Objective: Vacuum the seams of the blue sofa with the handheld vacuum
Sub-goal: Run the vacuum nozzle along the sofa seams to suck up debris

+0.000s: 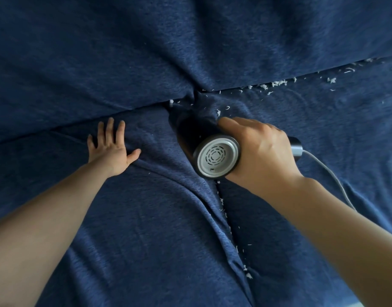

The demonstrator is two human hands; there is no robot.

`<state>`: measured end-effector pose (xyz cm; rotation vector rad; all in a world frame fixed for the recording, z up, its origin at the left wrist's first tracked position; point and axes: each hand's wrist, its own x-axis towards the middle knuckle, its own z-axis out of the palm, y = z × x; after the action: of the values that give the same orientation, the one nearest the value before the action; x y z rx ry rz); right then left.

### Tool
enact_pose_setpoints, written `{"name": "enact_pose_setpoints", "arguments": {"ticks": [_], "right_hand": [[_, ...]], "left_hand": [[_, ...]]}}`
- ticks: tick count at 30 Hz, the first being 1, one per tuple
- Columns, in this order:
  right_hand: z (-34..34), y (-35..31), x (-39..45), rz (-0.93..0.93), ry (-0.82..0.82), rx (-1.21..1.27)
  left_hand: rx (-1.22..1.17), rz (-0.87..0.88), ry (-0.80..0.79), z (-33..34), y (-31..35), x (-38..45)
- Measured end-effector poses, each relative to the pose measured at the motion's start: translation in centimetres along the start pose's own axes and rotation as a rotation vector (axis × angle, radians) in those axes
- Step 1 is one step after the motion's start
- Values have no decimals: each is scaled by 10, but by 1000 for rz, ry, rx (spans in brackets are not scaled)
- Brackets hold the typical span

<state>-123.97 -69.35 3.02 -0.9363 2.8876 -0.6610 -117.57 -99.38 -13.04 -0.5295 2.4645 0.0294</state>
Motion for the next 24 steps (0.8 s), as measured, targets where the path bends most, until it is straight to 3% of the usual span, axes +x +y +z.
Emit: {"name": "enact_pose_setpoints", "arguments": {"ticks": [5,24], "right_hand": [[2,5,-2,36,-50,19],[-7,2,-3,-20,32,-15]], "left_hand": [[-10,4,4,-1,1,-1],[-27,-34,-28,-3,7,-4]]}}
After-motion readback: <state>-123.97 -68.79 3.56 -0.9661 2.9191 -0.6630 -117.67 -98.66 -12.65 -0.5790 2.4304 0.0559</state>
